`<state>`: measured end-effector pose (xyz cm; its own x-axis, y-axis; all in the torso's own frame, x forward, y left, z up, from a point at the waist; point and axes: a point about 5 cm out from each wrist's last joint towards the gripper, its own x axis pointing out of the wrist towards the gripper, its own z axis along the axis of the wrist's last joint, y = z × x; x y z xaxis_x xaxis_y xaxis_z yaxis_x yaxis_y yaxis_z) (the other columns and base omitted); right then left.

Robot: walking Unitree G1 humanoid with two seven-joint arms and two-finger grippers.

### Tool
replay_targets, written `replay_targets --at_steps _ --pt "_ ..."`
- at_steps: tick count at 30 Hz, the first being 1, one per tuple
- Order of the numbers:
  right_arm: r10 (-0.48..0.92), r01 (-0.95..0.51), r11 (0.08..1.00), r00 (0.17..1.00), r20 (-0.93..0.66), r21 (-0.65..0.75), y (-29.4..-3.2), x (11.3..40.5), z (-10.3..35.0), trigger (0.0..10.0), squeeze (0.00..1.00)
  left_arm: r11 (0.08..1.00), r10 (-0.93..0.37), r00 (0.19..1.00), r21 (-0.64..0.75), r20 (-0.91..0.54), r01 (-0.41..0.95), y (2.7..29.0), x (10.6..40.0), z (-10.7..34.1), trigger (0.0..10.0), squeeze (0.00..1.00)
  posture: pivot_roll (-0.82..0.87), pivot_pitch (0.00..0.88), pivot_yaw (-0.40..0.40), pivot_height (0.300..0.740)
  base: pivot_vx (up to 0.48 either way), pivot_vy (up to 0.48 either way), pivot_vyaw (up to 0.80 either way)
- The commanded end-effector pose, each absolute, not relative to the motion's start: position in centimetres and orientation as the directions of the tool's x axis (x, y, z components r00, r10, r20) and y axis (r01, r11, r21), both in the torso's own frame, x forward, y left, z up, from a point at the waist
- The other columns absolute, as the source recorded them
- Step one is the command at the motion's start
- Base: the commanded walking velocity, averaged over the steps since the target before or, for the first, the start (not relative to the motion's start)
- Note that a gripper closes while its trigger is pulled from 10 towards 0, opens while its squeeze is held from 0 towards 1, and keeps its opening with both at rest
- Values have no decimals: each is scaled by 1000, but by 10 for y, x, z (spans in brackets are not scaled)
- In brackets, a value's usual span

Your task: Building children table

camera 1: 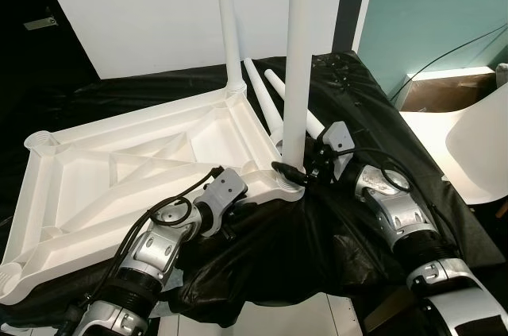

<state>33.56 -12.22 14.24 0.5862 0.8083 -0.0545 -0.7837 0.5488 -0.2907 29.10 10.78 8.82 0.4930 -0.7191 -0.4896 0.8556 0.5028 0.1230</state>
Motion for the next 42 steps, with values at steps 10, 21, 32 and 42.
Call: replay_targets --at_steps 10,21,32,42 --pt "864 -871 431 474 -170 -236 -126 331 128 0 0 469 -700 379 10 -606 883 109 270 53 10000 0 -27 0 40 740 0 0 0" --pt "461 -461 887 883 84 -27 -88 316 105 0 0 475 -706 386 7 -594 880 104 271 53 10000 0 -32 0 34 740 0 0 0" --pt "364 -365 931 927 87 -2 -98 308 99 10000 0 463 -705 370 2 -605 886 105 268 51 10000 0 -39 0 47 740 0 0 0" --pt "629 -602 766 774 71 -227 -118 327 125 10000 0 464 -704 377 12 -602 886 104 273 52 10000 0 -51 0 44 740 0 0 0"
